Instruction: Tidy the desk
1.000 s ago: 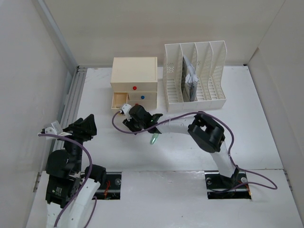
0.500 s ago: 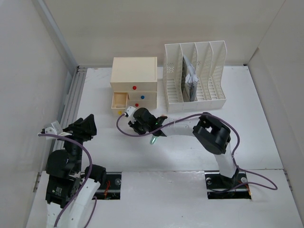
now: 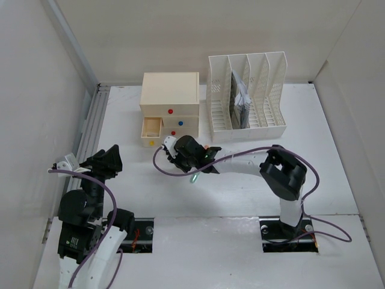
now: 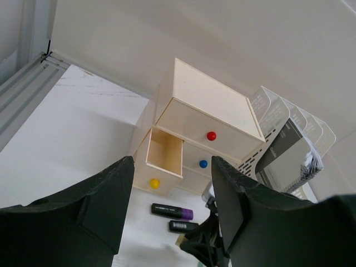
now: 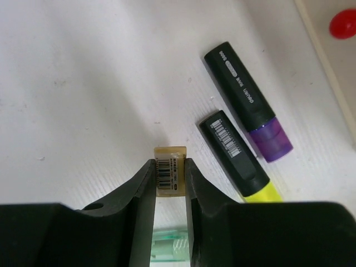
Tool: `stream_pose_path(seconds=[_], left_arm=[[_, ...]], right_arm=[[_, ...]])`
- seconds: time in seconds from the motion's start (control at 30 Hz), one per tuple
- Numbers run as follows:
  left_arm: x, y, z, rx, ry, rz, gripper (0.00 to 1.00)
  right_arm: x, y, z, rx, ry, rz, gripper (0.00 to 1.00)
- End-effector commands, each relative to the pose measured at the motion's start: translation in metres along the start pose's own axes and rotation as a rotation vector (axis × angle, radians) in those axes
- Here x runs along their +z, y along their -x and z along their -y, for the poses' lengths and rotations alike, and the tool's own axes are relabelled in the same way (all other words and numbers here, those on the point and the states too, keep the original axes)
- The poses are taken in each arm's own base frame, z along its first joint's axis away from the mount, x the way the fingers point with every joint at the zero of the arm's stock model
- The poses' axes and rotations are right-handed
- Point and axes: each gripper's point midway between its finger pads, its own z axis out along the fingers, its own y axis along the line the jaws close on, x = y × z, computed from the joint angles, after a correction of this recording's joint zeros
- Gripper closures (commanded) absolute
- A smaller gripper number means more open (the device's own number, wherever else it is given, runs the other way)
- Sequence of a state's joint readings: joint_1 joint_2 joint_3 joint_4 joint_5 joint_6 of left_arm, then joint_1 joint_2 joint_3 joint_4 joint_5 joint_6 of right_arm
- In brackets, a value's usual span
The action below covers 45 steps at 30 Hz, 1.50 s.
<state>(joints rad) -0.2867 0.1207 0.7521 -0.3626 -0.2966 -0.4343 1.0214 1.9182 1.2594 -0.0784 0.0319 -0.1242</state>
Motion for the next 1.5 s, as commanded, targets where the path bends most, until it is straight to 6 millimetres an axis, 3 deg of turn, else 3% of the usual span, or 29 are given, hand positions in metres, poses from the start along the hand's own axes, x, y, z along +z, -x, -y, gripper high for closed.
stream_pose_path(seconds=[0.0,0.13,0.17,0.23,0.27,0.3,0.37,0.4,0.47,0.5,0.73,0.83,1.03,1.1,1.27,1.43,1.47], left_arm=[[0.000,0.011,0.004,-0.005,-0.020,0.046,0.46],[0.000,0.011,0.004,-0.005,-0.020,0.046,0.46],[0.000,0.011,0.004,-0.005,-0.020,0.046,0.46],[0.000,0.011,0.004,-0.005,-0.020,0.046,0.46],[0.000,0.011,0.004,-0.005,-0.020,0.046,0.46],[0.000,0.011,0.004,-0.005,-0.020,0.046,0.46],[0.000,0.011,0.004,-0.005,-0.020,0.046,0.46],[0.000,0.011,0.004,-0.005,-0.020,0.046,0.46],[0.002,0.009,0.004,-0.002,-0.016,0.038,0.46],[0.002,0.009,0.004,-0.002,-0.016,0.038,0.46],[0.002,0.009,0.004,-0.002,-0.016,0.038,0.46],[0.002,0.009,0.004,-0.002,-0.016,0.038,0.46],[0.002,0.009,0.004,-0.002,-0.016,0.038,0.46],[0.002,0.009,0.004,-0.002,-0.016,0.038,0.46],[0.002,0.009,0.004,-0.002,-0.016,0.038,0.46],[0.002,0.009,0.004,-0.002,-0.016,0.038,0.46],[0.002,0.009,0.004,-0.002,-0.016,0.038,0.46]], right_arm=[[-0.034,0.066,0.004,-0.063,0.002,0.159,0.83],[-0.053,0.098,0.013,-0.101,-0.030,0.204,0.83],[-0.066,0.120,0.019,-0.117,-0.055,0.250,0.83],[-0.080,0.139,0.028,-0.132,-0.094,0.280,0.83],[-0.091,0.162,0.033,-0.146,-0.115,0.330,0.83],[-0.098,0.172,0.036,-0.152,-0.129,0.346,0.83],[-0.103,0.189,0.041,-0.160,-0.147,0.369,0.83],[-0.111,0.209,0.043,-0.166,-0.156,0.405,0.83],[-0.103,0.216,0.046,-0.173,-0.172,0.403,0.83],[-0.108,0.231,0.051,-0.167,-0.193,0.434,0.83],[-0.064,0.242,0.052,-0.165,-0.203,0.421,0.82],[-0.036,0.234,0.051,-0.168,-0.197,0.392,0.82],[-0.013,0.225,0.053,-0.166,-0.214,0.363,0.80],[-0.009,0.225,0.053,-0.166,-0.214,0.363,0.78],[-0.010,0.221,0.058,-0.164,-0.218,0.341,0.49],[-0.018,0.217,0.058,-0.173,-0.219,0.337,0.44],[-0.030,0.226,0.060,-0.170,-0.224,0.361,0.44]])
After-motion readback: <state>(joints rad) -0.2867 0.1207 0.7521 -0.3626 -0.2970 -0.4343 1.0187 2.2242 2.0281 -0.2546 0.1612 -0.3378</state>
